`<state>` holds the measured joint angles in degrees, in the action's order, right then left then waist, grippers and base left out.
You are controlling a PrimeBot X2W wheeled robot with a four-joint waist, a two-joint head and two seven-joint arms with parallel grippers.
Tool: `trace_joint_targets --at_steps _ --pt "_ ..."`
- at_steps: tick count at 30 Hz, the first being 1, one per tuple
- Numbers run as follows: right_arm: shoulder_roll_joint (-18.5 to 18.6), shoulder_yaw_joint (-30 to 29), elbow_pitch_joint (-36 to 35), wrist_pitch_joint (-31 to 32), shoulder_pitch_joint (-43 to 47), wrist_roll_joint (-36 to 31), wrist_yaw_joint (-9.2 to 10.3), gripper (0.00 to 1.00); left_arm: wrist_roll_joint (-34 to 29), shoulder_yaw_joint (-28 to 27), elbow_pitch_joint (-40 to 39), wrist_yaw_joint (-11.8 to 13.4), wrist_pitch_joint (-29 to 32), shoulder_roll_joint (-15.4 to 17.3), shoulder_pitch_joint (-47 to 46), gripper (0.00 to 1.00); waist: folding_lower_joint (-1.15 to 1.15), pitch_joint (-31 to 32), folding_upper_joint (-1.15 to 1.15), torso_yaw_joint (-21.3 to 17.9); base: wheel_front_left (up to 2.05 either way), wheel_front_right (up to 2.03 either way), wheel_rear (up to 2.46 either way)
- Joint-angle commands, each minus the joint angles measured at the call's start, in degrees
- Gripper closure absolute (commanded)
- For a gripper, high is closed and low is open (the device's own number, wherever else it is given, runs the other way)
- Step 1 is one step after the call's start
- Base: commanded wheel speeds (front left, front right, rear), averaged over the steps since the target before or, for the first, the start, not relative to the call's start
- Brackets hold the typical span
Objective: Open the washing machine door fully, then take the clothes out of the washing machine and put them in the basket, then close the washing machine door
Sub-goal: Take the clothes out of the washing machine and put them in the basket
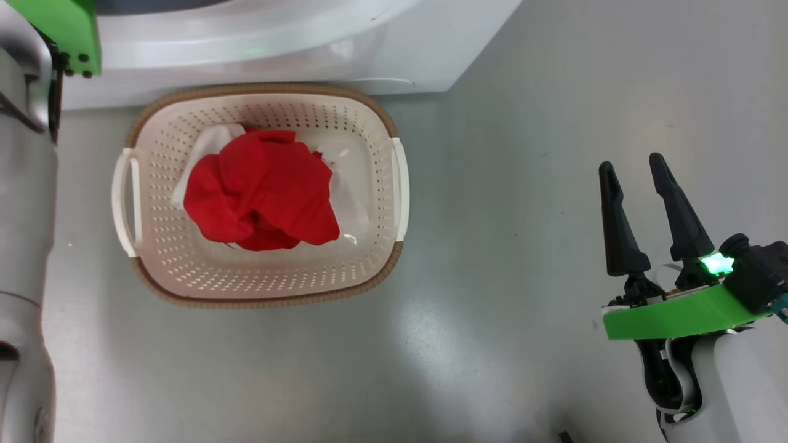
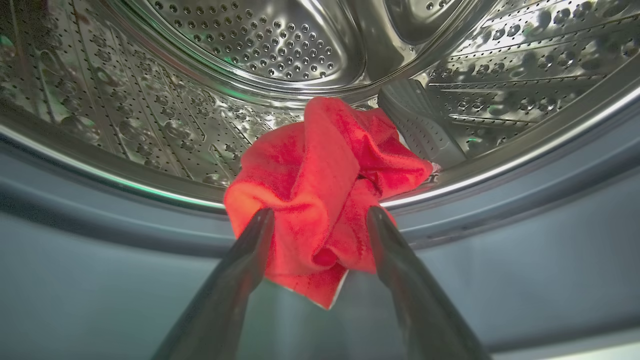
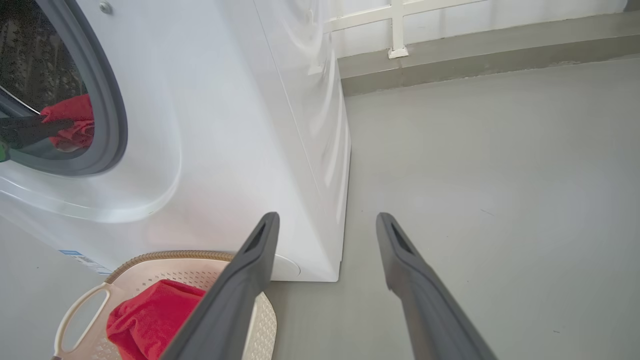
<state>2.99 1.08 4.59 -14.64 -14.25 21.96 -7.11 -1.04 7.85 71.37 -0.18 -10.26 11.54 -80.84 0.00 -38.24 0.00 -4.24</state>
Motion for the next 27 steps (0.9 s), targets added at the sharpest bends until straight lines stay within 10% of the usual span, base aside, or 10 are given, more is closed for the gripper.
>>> trace_joint_targets --at_steps 1,4,5,6,8,17,27 --pt "-0.1 1.7 -1.4 -0.4 0.1 0.8 -0.37 0.0 -0.4 -0.1 -0.5 0.8 -0.6 3.3 -1.0 0.0 0.0 -1.1 0.0 -1.0 0.0 0.0 0.0" --pt "-0.1 2.0 -1.4 -0.4 -0.2 1.0 -0.37 0.0 -0.2 -0.1 0.2 0.9 -0.7 3.7 -1.4 0.0 0.0 -1.4 0.0 -1.3 0.0 0.0 0.0" --pt "-0.1 2.0 -1.4 -0.4 -0.3 1.0 -0.37 0.0 -0.2 0.0 0.4 1.0 -0.8 3.9 -1.5 0.13 0.0 -1.5 0.0 -1.5 0.0 0.0 0.0" --pt "-0.1 2.0 -1.5 -0.4 -0.4 1.1 -0.37 0.0 -0.1 0.1 0.6 1.1 -0.9 4.1 -1.7 0.61 0.0 -1.5 0.0 -1.5 0.0 0.0 0.0" --pt "-0.1 1.9 -1.6 -0.4 -0.5 1.2 -0.37 0.0 0.1 0.1 0.8 1.2 -1.7 4.2 -1.8 1.0 0.0 -1.6 0.0 -1.6 0.0 0.0 0.0" --pt "-0.1 1.0 -1.6 -0.4 -0.6 0.8 -0.37 0.0 4.2 -2.1 -1.4 -0.3 -4.6 2.4 0.3 1.0 0.0 -0.8 0.0 -0.2 0.0 0.0 0.0" --pt "-0.1 -0.4 -1.8 -0.4 0.5 -0.8 -0.37 0.0 9.2 -7.6 -26.1 -1.8 -4.7 -0.8 14.3 1.0 0.0 1.6 0.0 2.6 0.0 0.0 0.0"
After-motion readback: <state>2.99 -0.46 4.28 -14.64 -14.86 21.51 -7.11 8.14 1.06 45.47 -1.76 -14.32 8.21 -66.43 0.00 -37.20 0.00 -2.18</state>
